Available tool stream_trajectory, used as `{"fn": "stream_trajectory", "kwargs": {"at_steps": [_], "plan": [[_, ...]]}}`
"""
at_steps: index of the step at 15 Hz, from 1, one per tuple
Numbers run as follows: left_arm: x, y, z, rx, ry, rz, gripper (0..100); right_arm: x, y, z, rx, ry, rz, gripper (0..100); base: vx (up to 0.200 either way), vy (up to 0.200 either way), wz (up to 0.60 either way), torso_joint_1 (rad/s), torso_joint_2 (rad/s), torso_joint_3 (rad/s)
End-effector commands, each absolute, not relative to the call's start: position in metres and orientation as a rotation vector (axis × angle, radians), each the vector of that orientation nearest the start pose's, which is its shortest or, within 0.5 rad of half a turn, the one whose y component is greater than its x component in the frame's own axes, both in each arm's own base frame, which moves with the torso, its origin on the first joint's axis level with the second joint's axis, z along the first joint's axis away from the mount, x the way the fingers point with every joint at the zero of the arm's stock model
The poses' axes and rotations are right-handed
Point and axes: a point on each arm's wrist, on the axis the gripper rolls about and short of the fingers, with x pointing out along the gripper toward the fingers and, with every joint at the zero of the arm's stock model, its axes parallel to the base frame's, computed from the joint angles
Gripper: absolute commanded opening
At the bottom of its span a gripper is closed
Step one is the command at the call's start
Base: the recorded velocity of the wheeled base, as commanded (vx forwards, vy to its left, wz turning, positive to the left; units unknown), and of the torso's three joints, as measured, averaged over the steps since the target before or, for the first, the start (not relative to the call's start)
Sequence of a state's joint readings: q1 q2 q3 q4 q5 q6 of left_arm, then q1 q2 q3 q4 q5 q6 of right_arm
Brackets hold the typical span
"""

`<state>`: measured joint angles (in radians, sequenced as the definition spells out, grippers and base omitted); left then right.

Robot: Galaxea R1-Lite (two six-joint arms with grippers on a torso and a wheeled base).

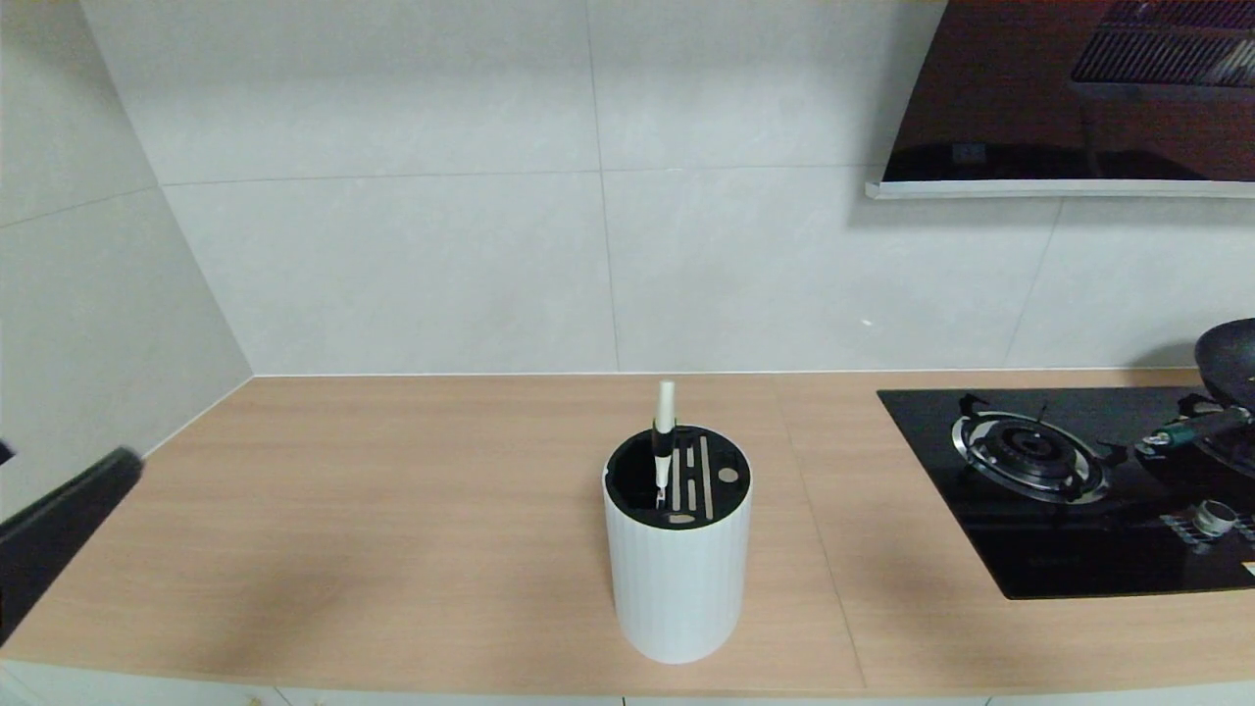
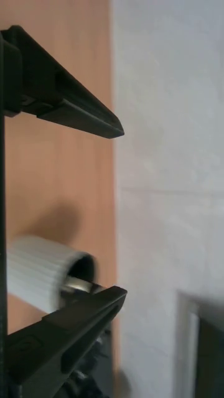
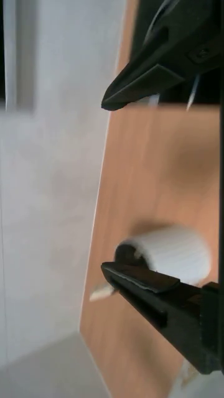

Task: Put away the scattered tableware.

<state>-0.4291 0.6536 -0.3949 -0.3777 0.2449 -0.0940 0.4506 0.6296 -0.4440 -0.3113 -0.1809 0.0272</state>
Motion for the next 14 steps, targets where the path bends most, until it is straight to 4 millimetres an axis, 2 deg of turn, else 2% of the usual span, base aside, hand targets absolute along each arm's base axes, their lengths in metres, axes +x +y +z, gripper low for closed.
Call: {"fn": "stream_trajectory", "kwargs": {"at_steps": [1, 2, 3, 6, 8, 9, 12, 14], "plan": [[-0.032, 0.013, 0.183, -0.139, -0.194, -0.109, 100, -0.03, -0.011, 0.195, 0.062, -0.216, 0.103, 100, 0.0, 0.0, 0.0, 0.0, 0.0, 0.0], [-0.045, 0.015, 0.174, -0.136, -0.209, -0.099, 100, -0.04, -0.012, 0.191, 0.06, -0.23, 0.074, 100, 0.0, 0.0, 0.0, 0.0, 0.0, 0.0], [-0.047, 0.014, 0.167, -0.131, -0.19, -0.053, 100, -0.053, -0.013, 0.182, 0.053, -0.251, 0.043, 100, 0.0, 0.0, 0.0, 0.0, 0.0, 0.0], [-0.046, 0.014, 0.166, -0.145, -0.23, 0.125, 100, -0.046, -0.008, 0.164, 0.035, -0.186, -0.097, 100, 0.0, 0.0, 0.0, 0.0, 0.0, 0.0], [-0.045, 0.009, 0.157, -0.106, -0.221, 0.232, 100, -0.051, -0.002, 0.146, 0.0, -0.203, -0.159, 100, 0.0, 0.0, 0.0, 0.0, 0.0, 0.0], [-0.051, 0.006, 0.147, -0.08, -0.242, 0.248, 100, -0.045, -0.002, 0.133, -0.029, -0.169, -0.133, 100, 0.0, 0.0, 0.0, 0.0, 0.0, 0.0], [-0.024, 0.005, 0.083, 0.025, -0.074, 0.211, 100, -0.027, -0.002, 0.097, -0.038, -0.138, -0.133, 100, 0.0, 0.0, 0.0, 0.0, 0.0, 0.0], [-0.023, 0.002, 0.079, 0.022, -0.031, 0.086, 100, -0.023, -0.001, 0.081, -0.042, -0.048, -0.064, 100, 0.0, 0.0, 0.0, 0.0, 0.0, 0.0]]}}
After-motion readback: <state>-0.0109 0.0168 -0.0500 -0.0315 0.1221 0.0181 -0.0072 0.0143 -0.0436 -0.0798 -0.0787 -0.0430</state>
